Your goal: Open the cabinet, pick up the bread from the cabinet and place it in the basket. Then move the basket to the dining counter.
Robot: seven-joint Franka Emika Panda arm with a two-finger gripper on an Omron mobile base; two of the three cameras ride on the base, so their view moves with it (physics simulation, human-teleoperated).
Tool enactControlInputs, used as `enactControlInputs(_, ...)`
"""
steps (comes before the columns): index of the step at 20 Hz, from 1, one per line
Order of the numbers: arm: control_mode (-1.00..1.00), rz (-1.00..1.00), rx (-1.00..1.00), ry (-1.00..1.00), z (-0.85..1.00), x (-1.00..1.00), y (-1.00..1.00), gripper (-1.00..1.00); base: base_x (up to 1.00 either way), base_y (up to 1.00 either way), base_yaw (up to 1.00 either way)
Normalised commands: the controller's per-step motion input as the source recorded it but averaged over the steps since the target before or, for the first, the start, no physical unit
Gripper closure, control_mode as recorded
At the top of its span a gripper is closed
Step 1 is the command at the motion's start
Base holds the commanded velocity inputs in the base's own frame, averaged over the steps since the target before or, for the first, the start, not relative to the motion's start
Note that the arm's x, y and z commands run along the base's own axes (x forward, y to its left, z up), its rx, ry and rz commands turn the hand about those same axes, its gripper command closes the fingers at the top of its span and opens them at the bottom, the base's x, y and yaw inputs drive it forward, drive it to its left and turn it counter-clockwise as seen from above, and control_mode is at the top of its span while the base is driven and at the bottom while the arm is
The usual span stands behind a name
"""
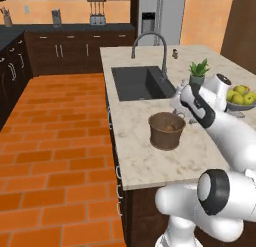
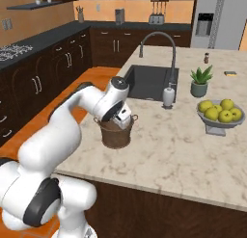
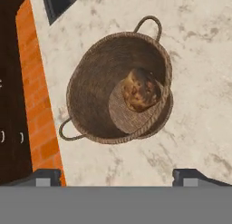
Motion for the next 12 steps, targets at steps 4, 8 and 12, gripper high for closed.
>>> enactControlInputs(4,-1.0,0.21,-0.27,-0.23,0.88,-0.58,0.55,-1.0,0.0,0.0,0.0)
enactControlInputs(8,-1.0,0.23,-0.22,-0.26,0.59,-0.75,0.3,-1.0,0.0,0.0,0.0)
enactControlInputs(12,-1.0,0.16,-0.1,-0.22,0.57,-0.73,0.03,-1.0,0.0,0.0,0.0)
